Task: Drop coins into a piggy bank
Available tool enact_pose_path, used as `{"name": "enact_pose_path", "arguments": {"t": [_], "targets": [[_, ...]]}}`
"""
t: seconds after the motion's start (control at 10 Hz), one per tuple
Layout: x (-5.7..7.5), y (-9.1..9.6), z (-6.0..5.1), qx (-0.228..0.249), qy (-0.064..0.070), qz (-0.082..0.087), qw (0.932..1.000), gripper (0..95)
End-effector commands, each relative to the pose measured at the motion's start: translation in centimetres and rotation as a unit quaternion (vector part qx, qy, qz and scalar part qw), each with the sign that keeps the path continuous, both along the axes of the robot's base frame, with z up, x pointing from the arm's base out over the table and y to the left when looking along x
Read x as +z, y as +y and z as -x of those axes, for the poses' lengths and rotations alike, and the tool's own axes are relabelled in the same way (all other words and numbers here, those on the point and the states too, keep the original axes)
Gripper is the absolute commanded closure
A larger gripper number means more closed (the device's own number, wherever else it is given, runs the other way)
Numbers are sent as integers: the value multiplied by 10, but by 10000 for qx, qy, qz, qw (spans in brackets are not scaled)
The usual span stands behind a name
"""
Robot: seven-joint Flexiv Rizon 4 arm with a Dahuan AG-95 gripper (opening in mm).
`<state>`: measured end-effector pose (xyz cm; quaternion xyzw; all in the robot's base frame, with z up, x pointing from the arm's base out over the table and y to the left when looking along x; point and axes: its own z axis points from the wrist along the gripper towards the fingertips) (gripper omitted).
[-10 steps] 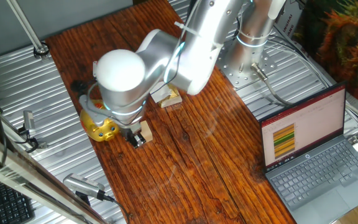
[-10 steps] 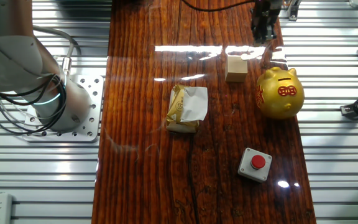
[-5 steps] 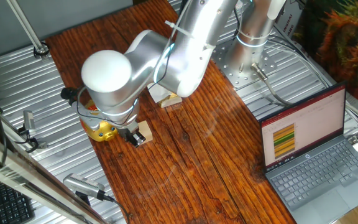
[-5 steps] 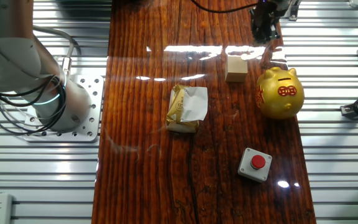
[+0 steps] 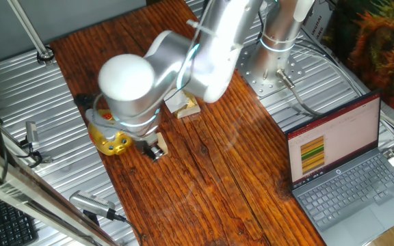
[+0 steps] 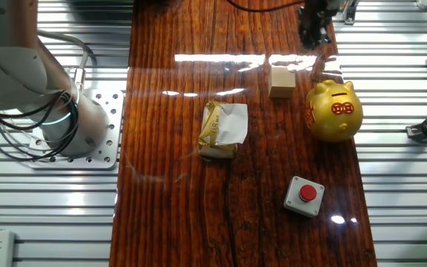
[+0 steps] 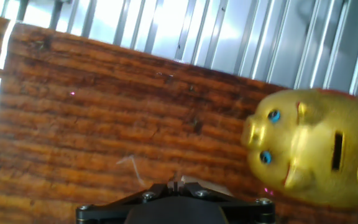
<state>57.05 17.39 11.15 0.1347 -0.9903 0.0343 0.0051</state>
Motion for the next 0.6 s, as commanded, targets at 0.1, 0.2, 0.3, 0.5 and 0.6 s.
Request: {"name": "enact_pose_path", "arguments": {"t": [0.1, 0.2, 0.3, 0.5, 0.6], "targets": [[-4, 9, -3, -43, 21, 39, 10000, 950], [-6, 15, 0, -53, 12, 77, 10000, 950], [-8, 20, 0, -64, 24, 85, 9999, 950], [-10, 31, 5, -103, 24, 117, 9999, 950], [-12, 32, 7, -91, 25, 153, 9998, 950]]}}
